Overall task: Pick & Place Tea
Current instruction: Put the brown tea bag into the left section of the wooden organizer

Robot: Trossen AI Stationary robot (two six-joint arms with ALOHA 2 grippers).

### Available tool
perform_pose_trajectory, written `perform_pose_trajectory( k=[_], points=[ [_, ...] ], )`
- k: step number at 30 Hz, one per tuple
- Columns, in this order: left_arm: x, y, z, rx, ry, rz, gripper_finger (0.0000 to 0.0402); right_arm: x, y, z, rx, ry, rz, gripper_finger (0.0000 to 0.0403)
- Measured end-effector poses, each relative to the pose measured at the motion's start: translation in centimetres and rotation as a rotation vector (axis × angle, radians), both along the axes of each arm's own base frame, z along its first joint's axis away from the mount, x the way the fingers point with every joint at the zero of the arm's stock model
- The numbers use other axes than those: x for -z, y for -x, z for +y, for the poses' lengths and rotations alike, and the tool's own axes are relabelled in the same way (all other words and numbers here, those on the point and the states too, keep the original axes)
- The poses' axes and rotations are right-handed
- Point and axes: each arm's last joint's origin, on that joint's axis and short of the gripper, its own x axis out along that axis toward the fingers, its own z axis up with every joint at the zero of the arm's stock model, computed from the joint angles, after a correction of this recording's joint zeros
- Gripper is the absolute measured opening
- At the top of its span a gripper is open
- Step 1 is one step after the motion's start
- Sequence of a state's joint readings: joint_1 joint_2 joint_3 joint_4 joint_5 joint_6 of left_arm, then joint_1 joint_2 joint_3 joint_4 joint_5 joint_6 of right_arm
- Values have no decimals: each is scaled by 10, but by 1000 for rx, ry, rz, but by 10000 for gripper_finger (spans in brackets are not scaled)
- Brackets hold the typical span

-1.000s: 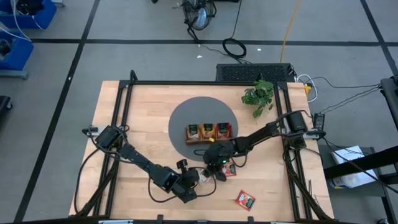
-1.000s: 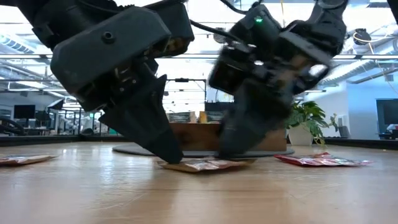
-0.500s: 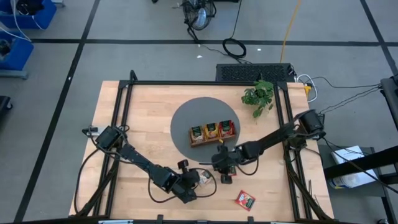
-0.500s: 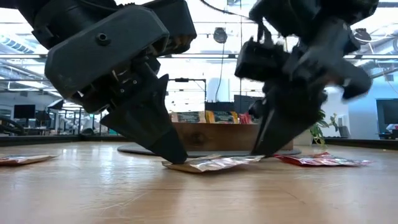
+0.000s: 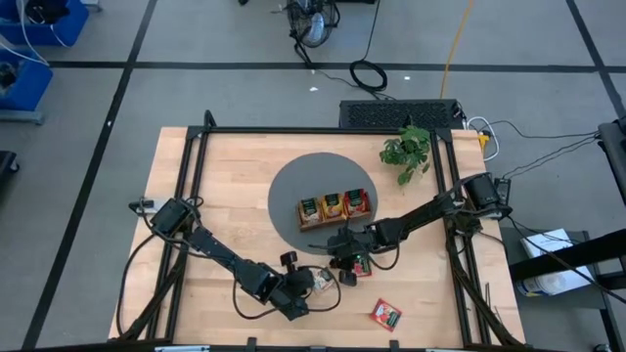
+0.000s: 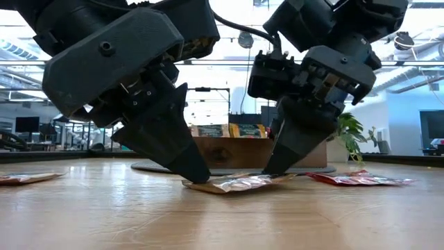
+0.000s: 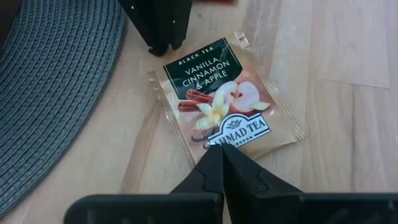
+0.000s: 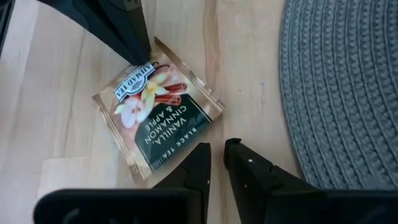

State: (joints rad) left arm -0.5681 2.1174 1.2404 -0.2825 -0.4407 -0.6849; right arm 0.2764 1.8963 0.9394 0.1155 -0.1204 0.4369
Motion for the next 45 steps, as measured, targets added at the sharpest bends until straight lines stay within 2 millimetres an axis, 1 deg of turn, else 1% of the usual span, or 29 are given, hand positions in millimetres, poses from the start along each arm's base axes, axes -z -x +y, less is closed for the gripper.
perform_pose_trajectory(
  k=[5, 9, 15, 19, 21, 24, 27, 31, 33, 38, 42, 45],
  points=[
    [0, -3, 2, -11, -3, -19, 13, 2, 2, 2, 5, -13, 28, 50],
    [0, -6, 4, -12, 2, -35, 4, 3, 3, 6, -24, -43, 38, 50],
    [0, -8, 6, -10, -1, -46, 12, 3, 5, 11, -56, -46, 40, 50],
    [3, -9, 6, -17, -8, -51, 4, 5, 7, 14, -72, -44, 43, 50],
    [3, -10, 6, -18, -7, -57, 7, 6, 8, 14, -72, -49, 38, 50],
    [9, -14, 6, -25, 2, -77, 12, 8, 10, 13, -72, -70, 13, 50],
    [11, -16, 6, -16, 7, -84, 6, 9, 10, 14, -95, -117, -14, 50],
    [11, -16, 6, -14, 13, -83, 8, 10, 12, 13, -109, -142, -10, 50],
    [11, -16, 6, -14, 16, -83, 12, 11, 11, 10, -107, -153, -6, 50],
    [11, -16, 6, -14, 21, -82, 4, 7, 7, 6, -148, -220, -35, 50],
    [11, -16, 6, -15, 25, -82, 12, 8, 9, 5, -146, -224, -15, 50],
    [11, -16, 6, -16, 25, -82, 7, 7, 8, 6, -153, -221, -23, 50]
  ],
)
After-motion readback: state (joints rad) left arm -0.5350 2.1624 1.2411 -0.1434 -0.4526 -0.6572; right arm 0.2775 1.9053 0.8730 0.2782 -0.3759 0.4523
